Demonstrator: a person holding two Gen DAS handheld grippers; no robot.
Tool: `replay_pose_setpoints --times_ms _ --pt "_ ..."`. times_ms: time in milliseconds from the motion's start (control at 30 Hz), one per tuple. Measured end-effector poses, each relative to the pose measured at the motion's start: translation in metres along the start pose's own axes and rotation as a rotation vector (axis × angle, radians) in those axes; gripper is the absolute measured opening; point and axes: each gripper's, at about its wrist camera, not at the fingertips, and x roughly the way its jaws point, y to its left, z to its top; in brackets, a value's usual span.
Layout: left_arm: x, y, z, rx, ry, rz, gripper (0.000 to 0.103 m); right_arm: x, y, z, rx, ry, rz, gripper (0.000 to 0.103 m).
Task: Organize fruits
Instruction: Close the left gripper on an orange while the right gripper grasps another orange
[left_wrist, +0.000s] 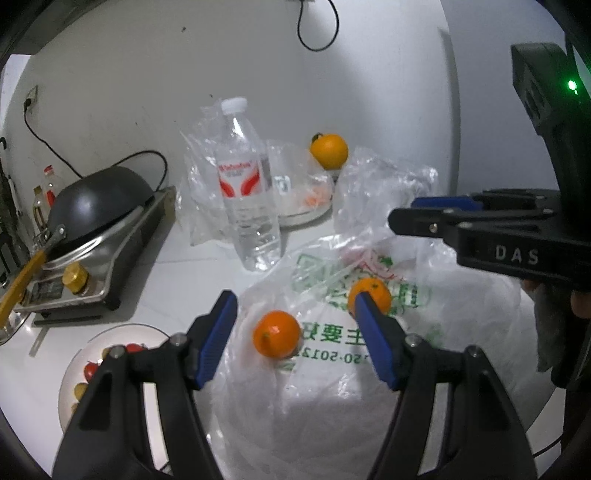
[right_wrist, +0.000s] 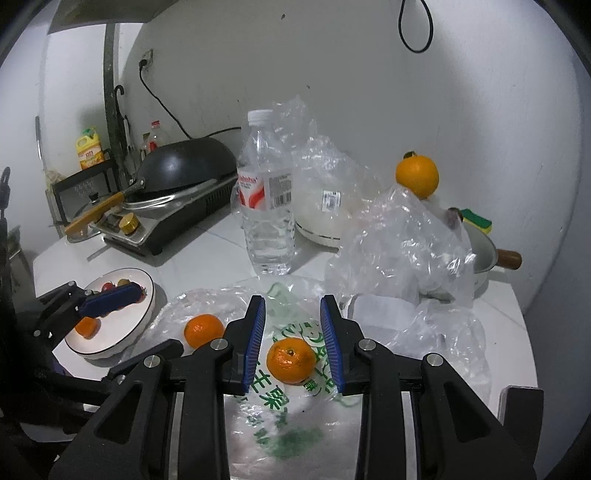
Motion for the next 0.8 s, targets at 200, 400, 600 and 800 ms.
replay_pose_setpoints --times_ms 200,400,600,800 --pt "0.02 -0.001 -0.004 0.009 0.049 0.006 0.067 0.015 -0.009 -0.007 0.023 0.028 0.012 0.033" --pt "0.038 -0.003 -0.008 0.018 0.093 0.012 0.067 0.027 -0.018 -0.011 0.042 0.048 0.027 0.033" --pt "0.05 -0.002 -0.006 0.04 0.129 0.017 0.067 0.036 -0.019 -0.012 0.052 0.071 0.03 0.033" --pt "0.063 0.001 -0.008 0.058 0.186 0.023 0.067 0.044 -0.022 -0.013 0.066 0.094 0.034 0.046"
